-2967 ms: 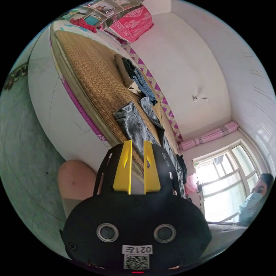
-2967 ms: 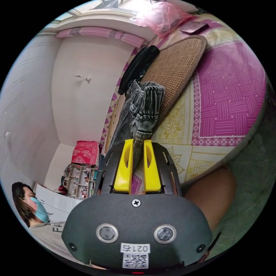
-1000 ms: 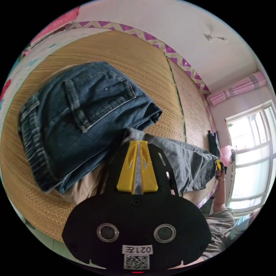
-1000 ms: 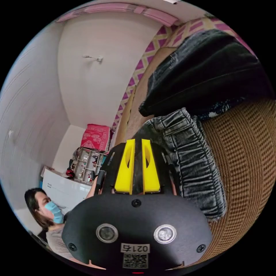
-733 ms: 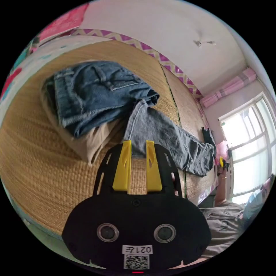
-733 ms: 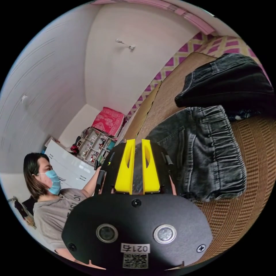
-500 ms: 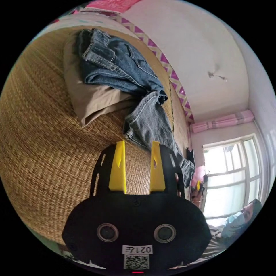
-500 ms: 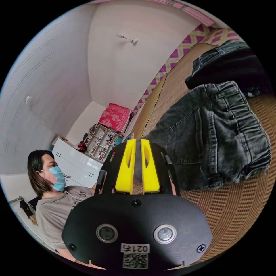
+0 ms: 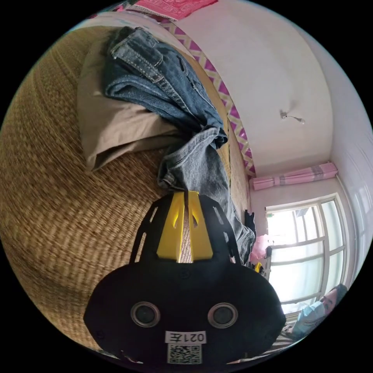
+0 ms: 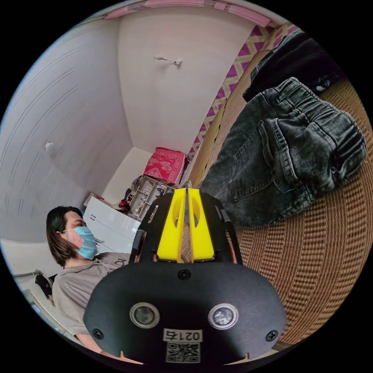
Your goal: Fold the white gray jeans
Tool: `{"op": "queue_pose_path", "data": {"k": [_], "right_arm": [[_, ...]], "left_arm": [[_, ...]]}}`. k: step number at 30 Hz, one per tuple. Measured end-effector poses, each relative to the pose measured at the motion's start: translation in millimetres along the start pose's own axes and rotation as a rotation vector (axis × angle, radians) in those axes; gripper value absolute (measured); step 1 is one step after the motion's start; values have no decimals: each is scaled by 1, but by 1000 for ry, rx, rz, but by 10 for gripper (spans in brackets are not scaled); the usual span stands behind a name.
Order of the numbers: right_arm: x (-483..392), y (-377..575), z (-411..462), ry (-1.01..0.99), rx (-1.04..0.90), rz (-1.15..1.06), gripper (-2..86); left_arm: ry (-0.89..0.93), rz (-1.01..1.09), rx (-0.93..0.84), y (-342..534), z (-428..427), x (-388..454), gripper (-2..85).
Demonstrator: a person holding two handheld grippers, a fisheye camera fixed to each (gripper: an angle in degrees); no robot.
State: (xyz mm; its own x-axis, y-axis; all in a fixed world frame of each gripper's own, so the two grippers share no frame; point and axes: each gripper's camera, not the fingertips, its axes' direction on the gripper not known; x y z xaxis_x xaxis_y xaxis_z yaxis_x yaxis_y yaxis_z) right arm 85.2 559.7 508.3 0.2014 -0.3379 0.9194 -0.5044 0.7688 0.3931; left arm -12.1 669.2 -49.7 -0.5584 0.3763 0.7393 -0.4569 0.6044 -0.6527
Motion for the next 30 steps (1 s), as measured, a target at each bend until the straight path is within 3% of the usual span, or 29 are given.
{"op": "queue_pose_path", "data": {"k": [5,9,11,13,15,17,20,25,30], "right_arm": [[-27,-27,25,110,-53,-44,-5],[-46,-55,69,239,-115,-110,-5],[-57,-76,109,269,-155,-141,-3],[-69,-93,147,252,-202,-182,1],[-92,-113,191,243,-260,-276,9],[-130,-145,262,355,-347,-431,32],[-179,-183,366,620,-471,-710,52],[-204,-244,526,848,-757,-1086,52],[-178,-304,622,890,-1056,-1080,74]], "left_arm": [[6,103,-41,23,-39,32,-9],[-2,43,-47,40,-34,11,-10],[26,-13,-52,40,-18,-10,-9],[165,-85,-14,44,-9,-24,-9],[238,-86,36,54,-16,-14,-8],[260,-31,120,68,-36,14,-5],[147,231,287,94,-70,109,-8],[-102,912,34,105,43,342,-3],[-175,1247,-297,100,215,454,52]]}}
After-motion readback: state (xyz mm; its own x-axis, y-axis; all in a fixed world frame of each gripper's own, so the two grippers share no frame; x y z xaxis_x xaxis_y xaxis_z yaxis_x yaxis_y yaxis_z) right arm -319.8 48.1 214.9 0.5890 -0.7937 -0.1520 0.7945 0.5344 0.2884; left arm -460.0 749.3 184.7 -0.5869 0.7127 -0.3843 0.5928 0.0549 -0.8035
